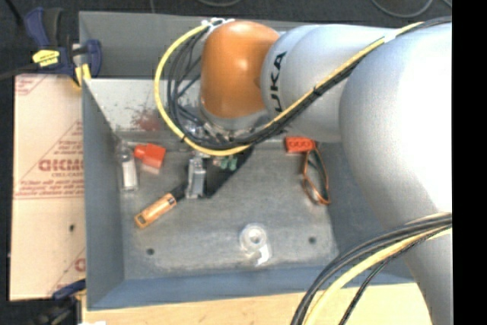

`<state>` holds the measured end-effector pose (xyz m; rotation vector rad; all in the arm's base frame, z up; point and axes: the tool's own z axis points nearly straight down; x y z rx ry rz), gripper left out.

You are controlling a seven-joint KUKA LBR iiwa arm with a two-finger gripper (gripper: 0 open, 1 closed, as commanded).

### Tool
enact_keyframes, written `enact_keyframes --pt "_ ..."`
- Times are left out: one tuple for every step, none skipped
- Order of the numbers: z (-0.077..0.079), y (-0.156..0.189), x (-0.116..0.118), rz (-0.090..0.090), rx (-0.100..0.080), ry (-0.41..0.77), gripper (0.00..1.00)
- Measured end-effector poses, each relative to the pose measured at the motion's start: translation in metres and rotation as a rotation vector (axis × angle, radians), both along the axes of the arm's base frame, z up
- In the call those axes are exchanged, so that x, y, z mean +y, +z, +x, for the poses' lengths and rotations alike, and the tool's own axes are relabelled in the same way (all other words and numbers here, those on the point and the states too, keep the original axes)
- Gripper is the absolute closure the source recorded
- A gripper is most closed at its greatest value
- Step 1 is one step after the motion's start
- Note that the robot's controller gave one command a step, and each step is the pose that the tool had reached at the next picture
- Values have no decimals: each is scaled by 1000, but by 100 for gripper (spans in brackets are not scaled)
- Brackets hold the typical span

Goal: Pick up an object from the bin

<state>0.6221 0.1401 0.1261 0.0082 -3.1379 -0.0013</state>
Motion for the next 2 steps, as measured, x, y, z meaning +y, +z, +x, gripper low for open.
enact_keyframes --pt "1 5 0 1 -6 -2 0" --pt "-32 -43 -26 1 -7 -123 100"
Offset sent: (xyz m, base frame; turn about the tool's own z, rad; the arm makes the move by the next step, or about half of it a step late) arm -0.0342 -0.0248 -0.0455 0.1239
